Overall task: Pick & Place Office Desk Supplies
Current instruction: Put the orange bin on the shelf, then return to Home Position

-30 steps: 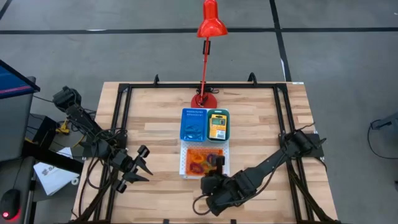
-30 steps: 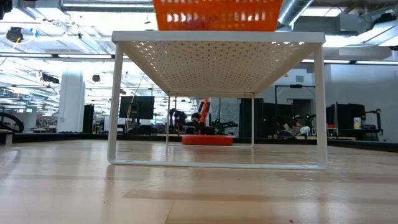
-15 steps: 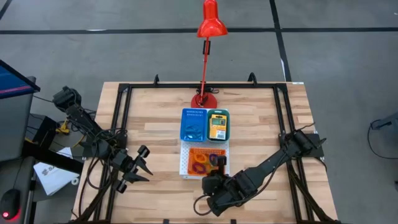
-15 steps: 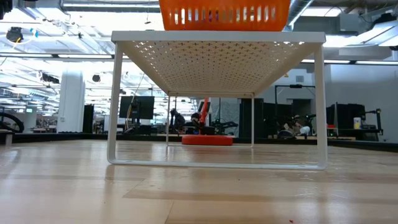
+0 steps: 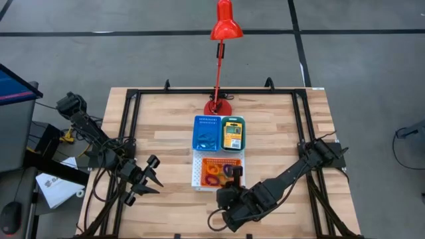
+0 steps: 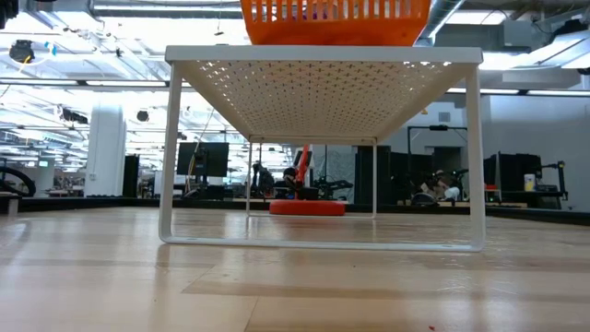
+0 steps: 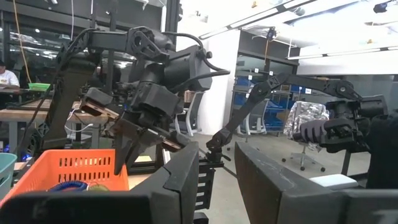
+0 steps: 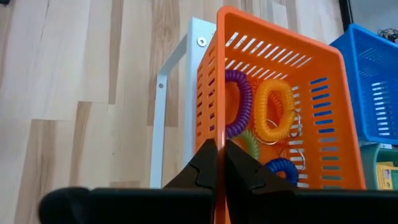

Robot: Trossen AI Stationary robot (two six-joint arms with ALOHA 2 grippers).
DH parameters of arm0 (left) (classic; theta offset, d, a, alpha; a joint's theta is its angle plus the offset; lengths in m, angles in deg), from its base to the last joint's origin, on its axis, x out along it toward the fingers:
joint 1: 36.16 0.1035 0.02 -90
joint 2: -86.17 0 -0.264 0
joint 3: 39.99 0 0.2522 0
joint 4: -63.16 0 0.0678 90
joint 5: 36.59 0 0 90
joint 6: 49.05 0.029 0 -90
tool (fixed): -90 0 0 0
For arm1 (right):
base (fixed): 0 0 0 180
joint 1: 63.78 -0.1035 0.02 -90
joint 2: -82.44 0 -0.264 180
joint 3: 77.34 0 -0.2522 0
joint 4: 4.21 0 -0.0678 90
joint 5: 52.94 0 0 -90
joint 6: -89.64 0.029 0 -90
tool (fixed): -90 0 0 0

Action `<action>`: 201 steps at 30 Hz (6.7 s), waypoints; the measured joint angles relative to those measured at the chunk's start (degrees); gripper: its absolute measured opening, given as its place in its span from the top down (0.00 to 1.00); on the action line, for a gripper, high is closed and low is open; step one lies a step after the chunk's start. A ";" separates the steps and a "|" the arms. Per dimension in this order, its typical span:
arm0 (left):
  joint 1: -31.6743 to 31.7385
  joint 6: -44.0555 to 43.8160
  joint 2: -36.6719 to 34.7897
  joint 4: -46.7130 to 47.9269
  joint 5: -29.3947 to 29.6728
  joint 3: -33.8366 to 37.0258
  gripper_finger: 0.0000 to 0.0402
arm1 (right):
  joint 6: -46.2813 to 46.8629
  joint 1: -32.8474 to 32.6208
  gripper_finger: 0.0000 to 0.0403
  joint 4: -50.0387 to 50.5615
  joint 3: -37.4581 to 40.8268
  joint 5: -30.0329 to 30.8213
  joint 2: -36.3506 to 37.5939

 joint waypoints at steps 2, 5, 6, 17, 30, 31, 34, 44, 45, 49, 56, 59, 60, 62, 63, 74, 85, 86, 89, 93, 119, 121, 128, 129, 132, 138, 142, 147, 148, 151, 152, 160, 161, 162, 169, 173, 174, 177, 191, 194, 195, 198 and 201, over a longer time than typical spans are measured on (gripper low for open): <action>0.00 -0.01 0.00 0.00 0.00 0.00 0.75 | -0.13 0.09 0.99 0.02 0.00 0.00 0.00; -0.02 -0.02 0.00 0.00 0.00 0.00 0.75 | -0.14 0.38 0.99 0.01 0.00 0.11 0.00; 0.00 -0.02 0.00 0.00 0.00 0.00 0.75 | -0.16 0.38 0.99 0.02 0.00 0.18 0.00; -0.01 -0.03 0.00 -0.02 0.00 0.00 0.75 | -0.33 0.44 0.94 1.10 0.00 1.07 0.00; 0.00 -0.04 0.00 0.00 -0.02 0.00 0.75 | -0.76 0.53 0.84 1.04 0.00 1.05 0.00; 0.00 -0.04 0.00 -0.02 -0.01 0.00 0.75 | -0.91 0.66 0.84 1.03 0.00 1.07 0.00; 0.00 -0.04 0.00 -0.01 -0.02 0.00 0.75 | -1.10 0.98 0.84 1.04 0.00 1.10 0.00; 0.00 -0.04 0.00 0.00 -0.02 0.00 0.75 | -2.01 1.24 0.84 1.04 0.00 1.18 0.00; 0.00 -0.04 0.00 0.00 -0.02 0.00 0.75 | -2.01 1.08 0.84 1.01 0.00 1.27 0.00; -0.01 -0.04 -0.01 0.00 -0.02 0.00 0.75 | -1.98 0.25 0.84 1.04 0.00 1.29 0.00; -0.02 -0.04 -0.02 0.00 -0.02 0.00 0.75 | -2.01 -0.49 0.84 2.21 -0.01 3.77 0.19; -0.02 -0.04 -0.02 0.00 -0.02 0.00 0.75 | -1.97 -0.71 0.84 2.39 -0.02 5.45 1.25; 0.00 -0.04 -0.02 0.00 -0.02 0.00 0.75 | -1.95 -0.84 0.84 2.36 -0.04 6.09 1.67; -0.02 -0.04 -0.02 0.02 -0.02 0.00 0.75 | -1.92 -0.99 0.84 2.16 -0.04 7.05 2.54; 0.00 -0.04 -0.02 0.02 -0.02 0.00 0.75 | -1.88 -1.23 0.84 2.14 -0.04 7.38 2.96; -0.02 -0.02 -0.02 1.18 0.20 0.00 0.75 | 2.02 -5.51 0.84 4.54 -0.04 15.88 8.63; -1.59 -4.07 -7.86 23.20 15.20 0.01 0.75 | 29.90 -19.18 0.84 20.59 4.23 20.54 17.84; -1.99 -5.47 -9.42 26.70 18.02 0.02 0.75 | 32.62 -20.90 0.84 20.52 6.08 20.67 18.64; -2.62 -8.19 -13.43 35.12 24.33 0.30 0.75 | 43.24 -25.78 0.84 20.77 13.82 21.28 21.88; 0.01 -4.79 -17.53 32.59 32.44 3.90 0.75 | 59.16 -32.24 0.84 19.84 27.36 25.44 26.66; 58.97 -9.85 -49.39 46.03 -40.29 15.78 0.75 | 42.14 -25.59 0.84 -18.81 53.88 30.98 42.32; 57.45 -9.79 -51.84 46.44 -41.92 15.78 0.75 | 42.21 -25.35 0.84 -18.70 53.90 30.80 42.41; 53.25 -5.33 -54.40 49.70 -36.43 15.78 0.75 | 42.72 -25.50 0.84 -17.70 53.90 31.50 44.16; 53.16 -5.17 -54.42 49.92 -35.48 15.78 0.75 | 42.76 -25.46 0.84 -17.34 53.90 31.50 44.39; 53.13 -4.28 -54.41 49.88 -34.53 15.78 0.75 | 43.19 -25.37 0.84 -16.96 53.90 31.52 45.06; 53.13 -5.07 -54.42 51.91 -32.51 15.78 0.75 | 43.16 -25.41 0.84 -16.13 53.90 31.55 45.09; 53.09 -5.96 -54.40 52.77 -23.19 15.78 0.75 | 43.13 -25.41 0.84 -14.39 53.90 31.48 45.09; 53.13 -9.80 -52.86 52.36 -16.43 15.76 0.75 | 42.01 -25.01 0.84 -13.16 53.90 28.06 45.44; 53.13 -9.55 -52.36 51.93 -16.37 15.76 0.75 | 41.10 -24.59 0.84 -13.46 53.90 27.26 45.43; 53.13 -9.50 -51.09 50.35 -16.32 15.76 0.75 | 34.78 -22.41 0.84 -18.83 54.80 24.84 45.44; 53.13 -9.50 -50.59 50.36 -16.24 15.76 0.75 | 31.43 -21.19 0.84 -21.73 55.48 23.38 45.44; 53.13 -9.52 -47.45 50.12 -16.24 15.76 0.75 | 0.45 -8.60 0.84 -57.67 67.20 5.38 45.42; 53.13 -9.51 -47.04 50.13 -16.24 15.76 0.75 | -2.76 -6.99 0.84 -61.43 68.46 3.26 45.42; 53.13 -9.52 -46.65 50.18 -16.24 15.76 0.75 | -6.12 -5.35 0.84 -64.54 69.42 1.26 45.42; 53.13 -9.52 -44.30 50.07 -16.26 15.76 0.75 | -24.09 10.58 0.84 -82.33 72.13 -23.06 45.55; 53.13 -9.52 -43.21 50.09 -16.26 15.76 0.75 | -27.06 19.42 0.84 -81.99 72.17 -36.30 45.55; 53.13 -9.52 -42.91 50.12 -16.28 15.76 0.75 | -27.71 21.19 0.84 -82.13 72.18 -39.53 45.55; 53.13 -9.52 -42.20 50.08 -16.33 15.76 0.75 | -29.73 26.23 0.84 -87.22 75.54 -48.58 47.17; 53.11 -9.55 -40.65 49.65 -16.37 15.76 0.75 | -27.24 30.50 0.84 -114.66 110.00 -50.68 65.61; 53.11 -9.55 -40.63 49.74 -16.35 15.76 0.75 | -26.95 31.10 0.84 -113.92 113.66 -48.74 70.38; 53.11 -9.55 -40.63 49.64 -16.35 15.76 0.75 | -26.99 31.34 0.84 -113.93 114.58 -48.36 71.66; 53.11 -9.52 -40.63 49.44 -16.35 15.76 0.75 | -27.16 31.69 0.84 -110.78 115.16 -48.32 74.41; 53.11 -9.55 -40.63 49.20 -16.33 15.76 0.75 | -27.39 31.99 0.84 -107.92 115.16 -48.43 77.02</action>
